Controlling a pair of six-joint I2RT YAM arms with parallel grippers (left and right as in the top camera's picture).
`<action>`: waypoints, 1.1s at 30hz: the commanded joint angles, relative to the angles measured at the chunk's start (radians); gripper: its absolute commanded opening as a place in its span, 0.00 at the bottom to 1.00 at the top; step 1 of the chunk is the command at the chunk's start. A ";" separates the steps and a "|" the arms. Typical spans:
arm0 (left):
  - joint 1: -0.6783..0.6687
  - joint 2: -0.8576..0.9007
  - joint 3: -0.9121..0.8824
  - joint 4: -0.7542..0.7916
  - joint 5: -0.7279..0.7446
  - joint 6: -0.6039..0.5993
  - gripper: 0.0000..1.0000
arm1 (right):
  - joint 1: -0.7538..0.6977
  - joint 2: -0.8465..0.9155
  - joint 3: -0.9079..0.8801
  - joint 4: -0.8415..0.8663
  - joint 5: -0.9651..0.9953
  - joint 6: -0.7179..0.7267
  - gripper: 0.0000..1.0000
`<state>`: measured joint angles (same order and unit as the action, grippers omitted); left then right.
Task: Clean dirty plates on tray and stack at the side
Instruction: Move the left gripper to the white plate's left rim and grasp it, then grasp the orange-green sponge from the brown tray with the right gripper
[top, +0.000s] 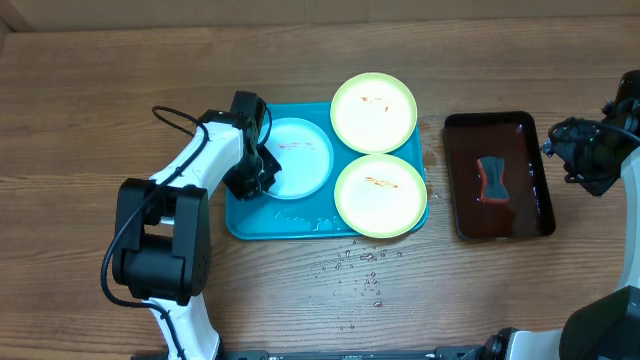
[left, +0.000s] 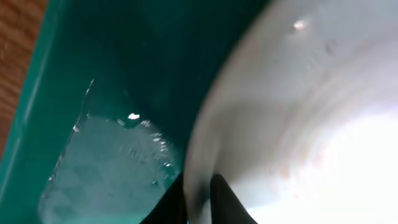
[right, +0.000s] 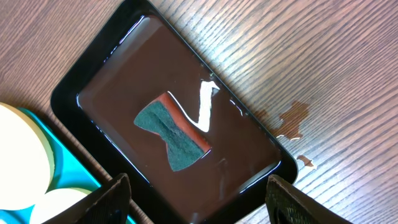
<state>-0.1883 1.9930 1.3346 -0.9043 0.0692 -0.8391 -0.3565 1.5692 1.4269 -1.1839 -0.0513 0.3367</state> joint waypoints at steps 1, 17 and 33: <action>0.005 0.033 0.003 -0.003 -0.090 0.102 0.11 | 0.000 -0.007 0.015 -0.001 0.005 -0.001 0.71; 0.020 0.033 0.003 0.174 -0.415 0.810 0.04 | 0.004 -0.006 -0.034 0.001 -0.084 -0.241 0.73; 0.088 0.033 0.003 0.229 0.040 1.104 0.04 | 0.089 0.227 -0.034 0.087 -0.170 -0.371 0.35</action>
<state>-0.1352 1.9976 1.3460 -0.6605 -0.0280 0.2245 -0.3099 1.7550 1.3987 -1.1202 -0.2192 -0.0174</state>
